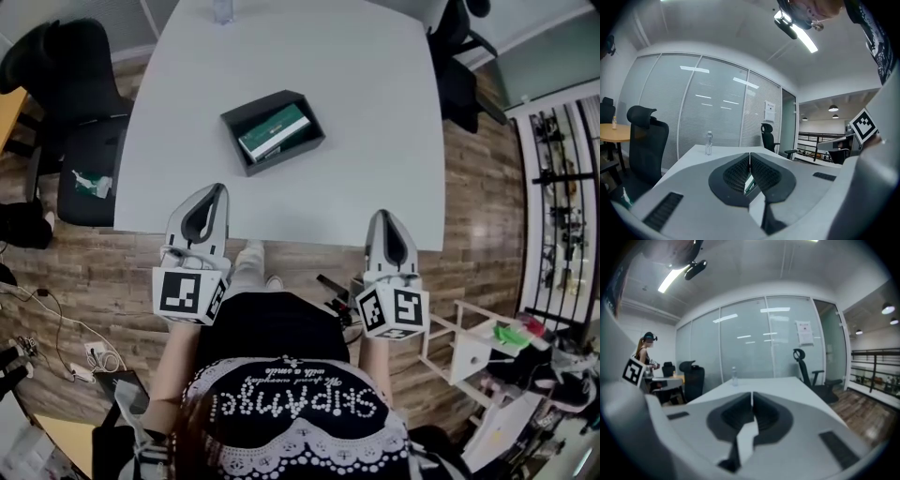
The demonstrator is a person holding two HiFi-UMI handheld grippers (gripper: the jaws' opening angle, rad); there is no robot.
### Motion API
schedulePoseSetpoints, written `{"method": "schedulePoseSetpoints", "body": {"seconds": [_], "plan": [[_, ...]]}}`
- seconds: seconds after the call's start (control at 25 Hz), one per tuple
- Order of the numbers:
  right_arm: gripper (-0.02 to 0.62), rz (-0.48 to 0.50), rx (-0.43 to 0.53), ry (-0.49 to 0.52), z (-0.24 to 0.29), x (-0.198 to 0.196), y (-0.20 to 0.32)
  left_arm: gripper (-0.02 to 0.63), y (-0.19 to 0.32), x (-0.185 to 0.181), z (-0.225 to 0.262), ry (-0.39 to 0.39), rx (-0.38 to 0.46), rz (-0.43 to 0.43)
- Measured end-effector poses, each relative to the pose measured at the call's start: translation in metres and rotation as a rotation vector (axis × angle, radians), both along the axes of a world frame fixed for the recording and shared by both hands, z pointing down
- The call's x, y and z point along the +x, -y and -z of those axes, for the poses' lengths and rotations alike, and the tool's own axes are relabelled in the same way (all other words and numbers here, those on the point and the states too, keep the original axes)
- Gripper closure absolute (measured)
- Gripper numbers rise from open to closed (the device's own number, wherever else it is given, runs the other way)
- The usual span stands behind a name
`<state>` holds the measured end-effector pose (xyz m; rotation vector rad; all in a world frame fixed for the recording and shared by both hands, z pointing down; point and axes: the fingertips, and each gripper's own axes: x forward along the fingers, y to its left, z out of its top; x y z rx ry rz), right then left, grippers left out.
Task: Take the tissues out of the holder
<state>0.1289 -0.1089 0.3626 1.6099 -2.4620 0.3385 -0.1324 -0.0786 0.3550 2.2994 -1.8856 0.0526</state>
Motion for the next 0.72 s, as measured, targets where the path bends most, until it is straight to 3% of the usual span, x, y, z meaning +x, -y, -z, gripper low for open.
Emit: {"method": "schedulePoseSetpoints", "body": {"seconds": [0.4,0.72], "plan": [[0.56,-0.044,0.005,0.021,0.001,-0.028,0.028,0.571,0.048,-0.023,0.003,-0.013,0.016,-0.064],[0.56,-0.037,-0.005,0.023,-0.003,-0.048,0.029,0.571,0.051,-0.038,-0.004,-0.026,0.005,-0.053]]}}
